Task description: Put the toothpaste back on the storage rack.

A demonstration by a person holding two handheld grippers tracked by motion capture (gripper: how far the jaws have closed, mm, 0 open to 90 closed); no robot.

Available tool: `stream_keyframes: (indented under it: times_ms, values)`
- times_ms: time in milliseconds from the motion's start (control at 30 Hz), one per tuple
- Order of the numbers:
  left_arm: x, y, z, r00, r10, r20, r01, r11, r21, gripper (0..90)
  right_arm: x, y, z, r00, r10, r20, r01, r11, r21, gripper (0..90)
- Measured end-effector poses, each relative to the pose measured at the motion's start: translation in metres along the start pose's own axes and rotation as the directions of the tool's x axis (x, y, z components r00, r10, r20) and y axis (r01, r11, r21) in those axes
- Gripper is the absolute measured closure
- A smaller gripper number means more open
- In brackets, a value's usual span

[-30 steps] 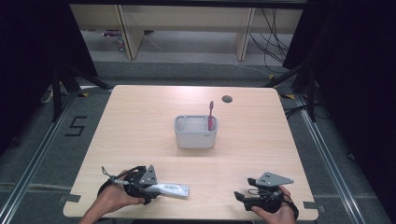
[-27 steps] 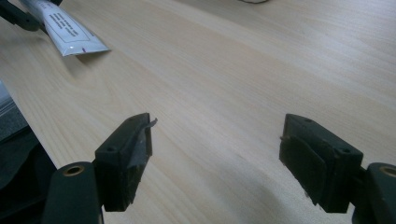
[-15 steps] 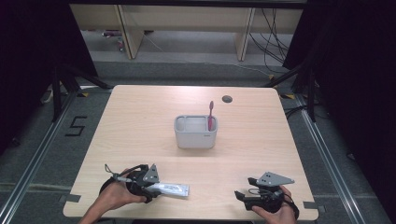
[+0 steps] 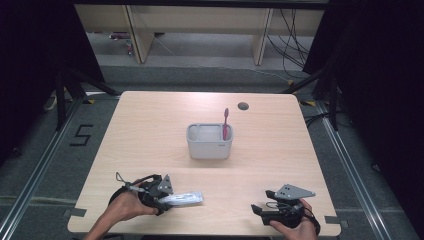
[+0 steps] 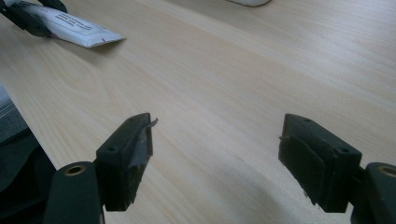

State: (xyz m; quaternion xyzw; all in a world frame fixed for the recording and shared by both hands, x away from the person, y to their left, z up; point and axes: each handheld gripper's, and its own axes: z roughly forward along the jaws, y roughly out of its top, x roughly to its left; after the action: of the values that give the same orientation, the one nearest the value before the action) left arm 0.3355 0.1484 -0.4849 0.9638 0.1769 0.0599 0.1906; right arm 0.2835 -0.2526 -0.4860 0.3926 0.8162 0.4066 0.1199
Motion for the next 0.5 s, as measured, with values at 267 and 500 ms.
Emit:
stream_keyframes:
  times_ms: [267,500]
  values:
    - [0.0014,0.0046,0.0014,0.9998,-0.002,0.021,0.001,0.9990,0.046,60.0,0.0005,0.0000,0.0003,0.9999,0.008,-0.011,-0.008,1.000,-0.008,26.4]
    - [0.0024,0.0071,0.0020,0.9980,-0.038,0.051,0.034,0.9970,0.070,61.5,0.0010,0.0000,0.0004,0.9998,0.013,-0.015,-0.013,1.000,0.001,26.4]
